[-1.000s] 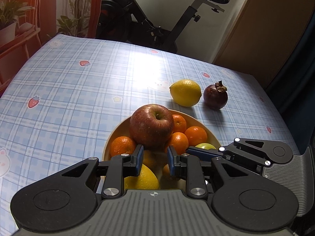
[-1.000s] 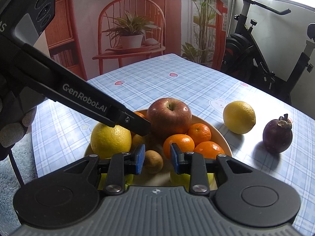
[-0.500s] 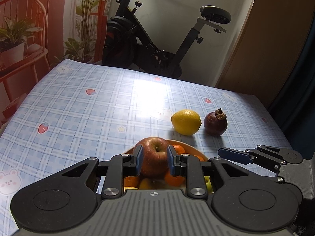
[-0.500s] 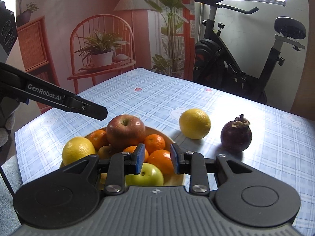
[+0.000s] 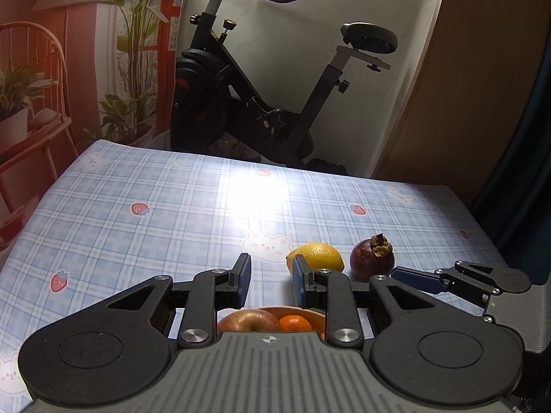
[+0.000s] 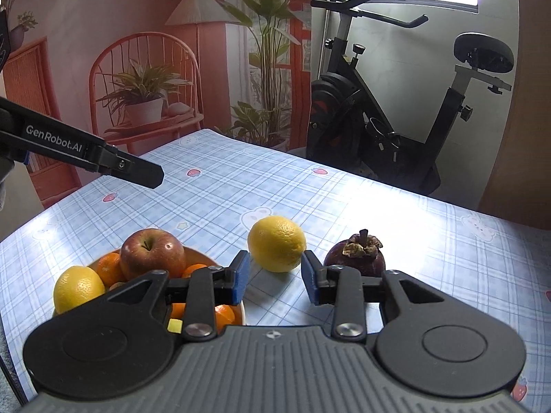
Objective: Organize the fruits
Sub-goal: 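Move both open tools toward the loose yellow lemon, then close the right tool on the yellow lemon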
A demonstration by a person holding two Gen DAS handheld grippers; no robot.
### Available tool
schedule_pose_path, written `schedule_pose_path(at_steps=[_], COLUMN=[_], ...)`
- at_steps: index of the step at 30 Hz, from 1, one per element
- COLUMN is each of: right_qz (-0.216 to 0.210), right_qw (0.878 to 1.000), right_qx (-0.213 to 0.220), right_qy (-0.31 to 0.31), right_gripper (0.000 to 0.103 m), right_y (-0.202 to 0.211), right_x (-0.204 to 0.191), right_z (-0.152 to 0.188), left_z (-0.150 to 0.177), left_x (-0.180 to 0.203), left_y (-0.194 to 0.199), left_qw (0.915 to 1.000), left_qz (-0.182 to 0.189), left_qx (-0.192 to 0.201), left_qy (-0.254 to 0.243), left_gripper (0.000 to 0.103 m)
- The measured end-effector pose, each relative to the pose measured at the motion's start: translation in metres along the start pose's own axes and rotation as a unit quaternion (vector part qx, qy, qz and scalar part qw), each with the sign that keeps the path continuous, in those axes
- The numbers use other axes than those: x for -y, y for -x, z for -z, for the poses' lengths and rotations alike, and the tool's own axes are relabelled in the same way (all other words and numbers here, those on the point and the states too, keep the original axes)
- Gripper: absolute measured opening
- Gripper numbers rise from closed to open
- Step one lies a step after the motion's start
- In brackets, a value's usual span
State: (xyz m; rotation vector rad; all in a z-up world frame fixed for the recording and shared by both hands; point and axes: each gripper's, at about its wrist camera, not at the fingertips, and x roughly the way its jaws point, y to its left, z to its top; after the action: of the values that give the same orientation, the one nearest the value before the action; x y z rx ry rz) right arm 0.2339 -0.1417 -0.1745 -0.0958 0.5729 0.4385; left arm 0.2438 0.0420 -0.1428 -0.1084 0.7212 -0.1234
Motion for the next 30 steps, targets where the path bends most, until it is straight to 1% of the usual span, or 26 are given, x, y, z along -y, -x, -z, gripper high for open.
schedule_pose_path(at_steps=[4,7,9,14,21,24,25,30], right_qz=[-0.005,-0.008,-0.011,-0.011,-0.017,-0.018,-0.019,-0.023], right_qw=[1.000,1.000,1.000,0.999,0.999,0.999,0.999,0.999], right_qx=[-0.006,-0.012,-0.018,-0.030,-0.029,-0.031,-0.031,-0.032], right_qy=[0.001,0.005,0.007,0.005,-0.009,-0.015,-0.017,-0.018], right_gripper=[0.045,0.047,0.052,0.056,0.059,0.059,0.059,0.060], right_y=[-0.014,-0.026,-0.035,-0.053,-0.067,-0.071,-0.073,-0.079], right_x=[0.003,0.004,0.005,0.007,0.013,0.014,0.015,0.013], right_z=[-0.005,-0.007,-0.007,-0.004,-0.002,-0.001,-0.001,-0.002], left_z=[-0.008,-0.012,-0.014,-0.015,-0.012,-0.012,-0.012,-0.012], left_x=[0.001,-0.001,-0.002,-0.004,-0.006,-0.007,-0.008,-0.009], left_y=[-0.018,-0.033,-0.044,-0.071,-0.097,-0.104,-0.105,-0.114], left_qw=[0.9999,0.9997,0.9993,0.9974,0.9942,0.9933,0.9931,0.9913], left_qz=[0.010,0.022,0.029,0.054,0.077,0.082,0.084,0.096], left_qx=[-0.003,-0.012,-0.019,-0.041,-0.068,-0.072,-0.072,-0.078], left_qy=[-0.007,0.003,0.012,0.022,0.033,0.037,0.039,0.046], left_gripper=[0.027,0.027,0.027,0.028,0.028,0.034,0.039,0.040])
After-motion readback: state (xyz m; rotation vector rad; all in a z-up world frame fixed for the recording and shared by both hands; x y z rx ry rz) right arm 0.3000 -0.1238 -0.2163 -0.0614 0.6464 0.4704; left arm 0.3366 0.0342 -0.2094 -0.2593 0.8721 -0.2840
